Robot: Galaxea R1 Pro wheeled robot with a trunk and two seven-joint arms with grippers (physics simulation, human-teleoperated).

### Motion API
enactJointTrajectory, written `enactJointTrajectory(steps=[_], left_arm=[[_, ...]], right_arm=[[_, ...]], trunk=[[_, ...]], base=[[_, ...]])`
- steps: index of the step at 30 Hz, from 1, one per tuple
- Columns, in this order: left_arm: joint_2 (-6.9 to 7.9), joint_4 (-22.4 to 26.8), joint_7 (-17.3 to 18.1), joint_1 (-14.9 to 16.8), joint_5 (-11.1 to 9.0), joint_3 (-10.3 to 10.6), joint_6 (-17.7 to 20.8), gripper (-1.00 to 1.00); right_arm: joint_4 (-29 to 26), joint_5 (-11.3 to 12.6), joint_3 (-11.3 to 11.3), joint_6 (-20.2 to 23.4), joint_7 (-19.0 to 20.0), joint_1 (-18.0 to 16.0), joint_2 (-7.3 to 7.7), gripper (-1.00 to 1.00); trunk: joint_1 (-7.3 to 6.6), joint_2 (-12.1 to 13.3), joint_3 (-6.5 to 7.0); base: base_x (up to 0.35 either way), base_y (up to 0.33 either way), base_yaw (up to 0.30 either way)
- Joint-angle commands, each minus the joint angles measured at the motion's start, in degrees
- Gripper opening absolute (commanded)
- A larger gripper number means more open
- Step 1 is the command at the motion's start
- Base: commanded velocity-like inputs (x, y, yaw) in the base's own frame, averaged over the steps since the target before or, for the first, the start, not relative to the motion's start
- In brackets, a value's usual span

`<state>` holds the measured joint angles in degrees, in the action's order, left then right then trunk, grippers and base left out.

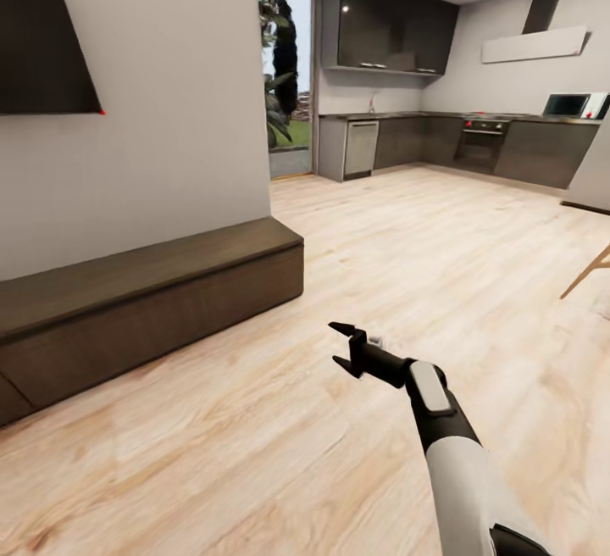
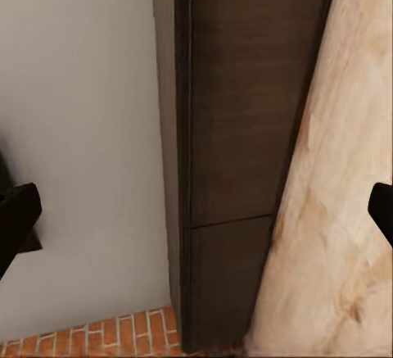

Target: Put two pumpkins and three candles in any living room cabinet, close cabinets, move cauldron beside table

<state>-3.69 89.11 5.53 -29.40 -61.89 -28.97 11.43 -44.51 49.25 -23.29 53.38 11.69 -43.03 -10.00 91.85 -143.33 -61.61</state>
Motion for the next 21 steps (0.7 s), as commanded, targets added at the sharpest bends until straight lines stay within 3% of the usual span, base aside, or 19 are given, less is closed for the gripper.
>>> enactJointTrajectory(steps=[1, 7, 9, 12, 14, 15, 16, 19, 20, 21], left_arm=[[0.00, 0.00, 0.00, 0.01, 0.00, 0.01, 0.00, 1.00], [0.00, 0.11, 0.15, 0.04, 0.02, 0.05, 0.00, 1.00], [0.00, 0.15, 0.25, 0.03, 0.02, 0.06, 0.00, 1.00], [0.00, 0.14, 0.54, 0.04, 0.02, 0.06, 0.00, 1.00], [0.00, 0.15, 0.67, 0.05, 0.02, 0.06, 0.00, 1.00], [0.00, 0.12, 0.69, 0.04, 0.02, 0.06, 0.00, 1.00], [0.00, 0.13, 0.70, 0.04, 0.02, 0.06, 0.00, 1.00], [0.00, 0.16, 0.74, 0.03, 0.02, 0.06, 0.00, 1.00], [0.00, 0.14, 1.14, 0.00, 0.04, 0.04, 0.00, 1.00], [-0.03, 0.12, 1.62, -0.01, 0.06, 0.02, 0.00, 1.00]], right_arm=[[-0.06, 0.45, -0.04, 0.55, 0.00, 0.05, 0.00, 1.00], [-7.06, 2.00, 0.00, 2.13, 0.10, 1.18, 0.00, 1.00], [-8.57, 2.02, 0.04, 1.43, 0.16, 2.26, 0.00, 1.00], [-10.48, 2.06, 0.12, -2.96, 0.09, 3.68, 0.00, 1.00], [-15.26, 2.17, 0.14, -6.79, -0.07, 7.02, 0.00, 1.00], [-21.97, 3.51, 0.24, -4.83, -0.25, 11.48, 0.00, 1.00], [-25.17, 4.87, 0.26, -2.21, -0.59, 13.22, 0.00, 1.00], [-27.03, 7.49, 0.13, 2.07, -7.23, 14.74, 0.00, 1.00], [-24.56, 8.24, -0.08, 0.77, -11.43, 13.03, 0.00, 1.00], [-22.63, 8.44, -0.08, -1.39, -12.54, 12.23, 0.00, 1.00]], trunk=[[0.00, 0.00, 0.02], [0.00, 0.00, 0.19], [0.00, 0.00, 0.25], [0.00, 0.00, 0.36], [0.00, 0.00, 0.43], [0.00, 0.00, 0.46], [0.00, 0.00, 0.50], [0.00, 0.00, 0.59], [0.00, 0.00, 0.62], [0.00, 0.00, 0.65]], base=[[0.314, 0.000, 0.281], [0.314, 0.000, 0.278], [0.314, 0.000, 0.273], [0.314, 0.000, 0.272], [0.314, 0.000, 0.272], [0.314, 0.000, 0.272], [0.314, 0.000, 0.272], [0.314, -0.031, 0.272], [0.314, -0.081, 0.272], [0.314, -0.088, 0.272]])
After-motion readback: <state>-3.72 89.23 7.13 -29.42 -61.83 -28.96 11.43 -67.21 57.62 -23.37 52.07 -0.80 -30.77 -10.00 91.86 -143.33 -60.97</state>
